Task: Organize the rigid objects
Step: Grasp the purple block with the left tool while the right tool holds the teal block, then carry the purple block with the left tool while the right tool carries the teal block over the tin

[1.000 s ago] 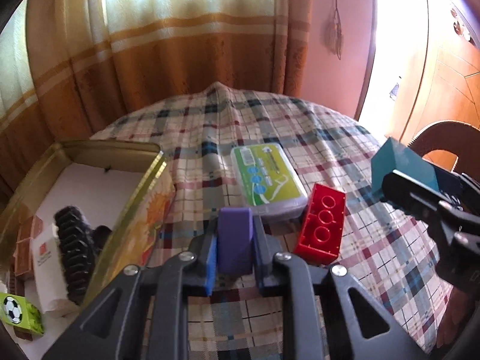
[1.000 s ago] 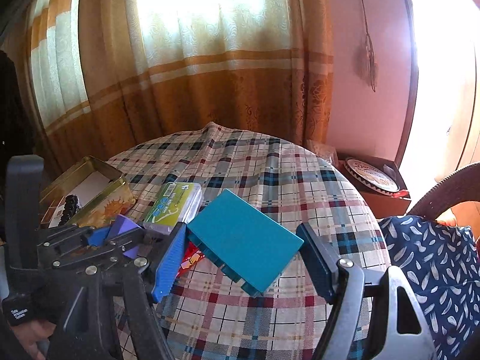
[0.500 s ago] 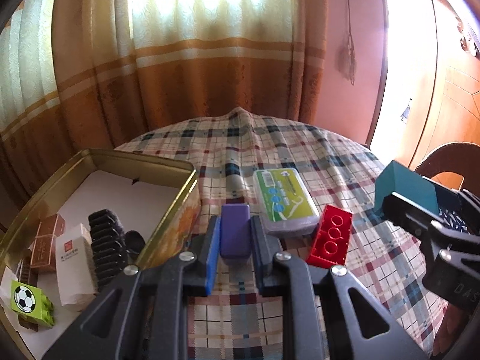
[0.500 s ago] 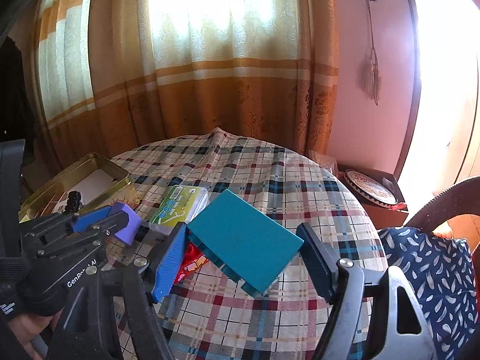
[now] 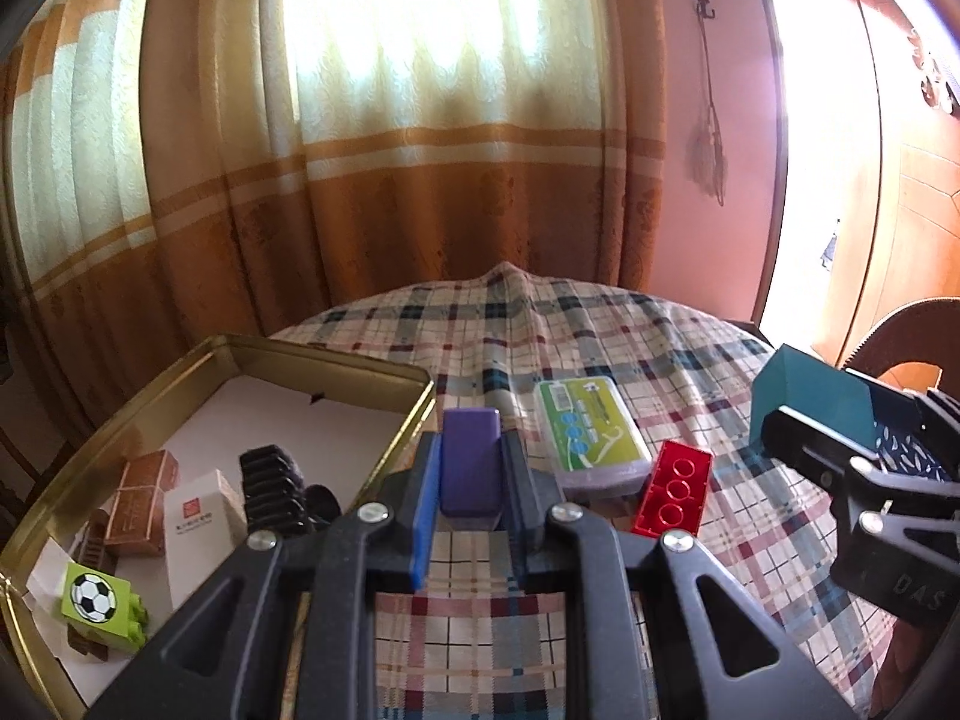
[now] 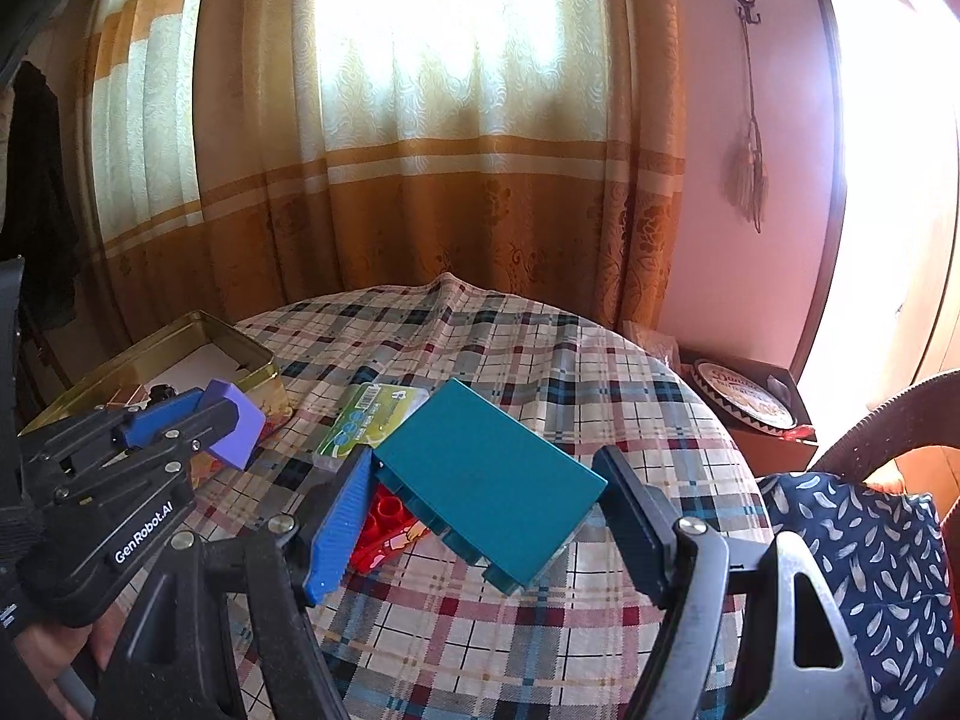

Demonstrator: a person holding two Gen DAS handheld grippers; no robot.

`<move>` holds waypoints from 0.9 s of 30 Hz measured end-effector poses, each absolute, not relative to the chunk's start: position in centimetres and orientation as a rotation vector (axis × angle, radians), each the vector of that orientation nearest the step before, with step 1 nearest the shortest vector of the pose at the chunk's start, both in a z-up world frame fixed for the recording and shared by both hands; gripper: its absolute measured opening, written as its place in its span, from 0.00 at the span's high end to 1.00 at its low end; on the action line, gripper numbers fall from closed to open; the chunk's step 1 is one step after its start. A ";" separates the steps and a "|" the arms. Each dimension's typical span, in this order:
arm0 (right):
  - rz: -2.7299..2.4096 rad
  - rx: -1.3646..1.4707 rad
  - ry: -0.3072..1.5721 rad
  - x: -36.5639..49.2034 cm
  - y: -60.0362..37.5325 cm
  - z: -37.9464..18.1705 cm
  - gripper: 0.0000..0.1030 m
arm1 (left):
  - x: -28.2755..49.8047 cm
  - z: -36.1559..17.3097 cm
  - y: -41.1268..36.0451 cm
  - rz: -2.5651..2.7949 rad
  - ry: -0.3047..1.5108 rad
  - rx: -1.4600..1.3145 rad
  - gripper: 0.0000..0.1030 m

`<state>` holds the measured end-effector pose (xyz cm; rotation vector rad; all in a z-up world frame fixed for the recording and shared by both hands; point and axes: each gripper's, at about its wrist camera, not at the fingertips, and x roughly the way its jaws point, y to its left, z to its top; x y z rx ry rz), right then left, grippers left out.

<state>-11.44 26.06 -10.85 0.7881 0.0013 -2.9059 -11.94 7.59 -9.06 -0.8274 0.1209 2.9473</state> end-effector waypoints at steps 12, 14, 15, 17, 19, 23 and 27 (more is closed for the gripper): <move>-2.915 0.733 0.003 -10.9 25.9 -10.4 0.27 | -10.6 -8.3 7.3 3.001 0.137 -0.734 0.83; -2.916 0.727 0.004 -10.8 25.9 -10.3 0.27 | -10.4 -8.2 7.2 3.007 0.137 -0.723 0.83; -2.917 0.724 0.005 -10.8 25.9 -10.3 0.27 | -10.3 -8.2 7.2 3.010 0.138 -0.716 0.83; -2.917 0.718 0.003 -10.8 25.9 -10.3 0.27 | -10.2 -8.1 7.3 3.012 0.143 -0.705 0.83; -2.919 0.710 0.003 -10.6 25.9 -10.2 0.27 | -9.9 -8.0 7.3 3.016 0.149 -0.690 0.83; -2.923 0.689 0.004 -10.3 25.8 -10.1 0.27 | -9.3 -7.7 7.3 3.025 0.158 -0.659 0.83; -2.927 0.673 0.013 -10.1 25.7 -10.0 0.27 | -8.9 -7.6 7.4 3.033 0.175 -0.632 0.83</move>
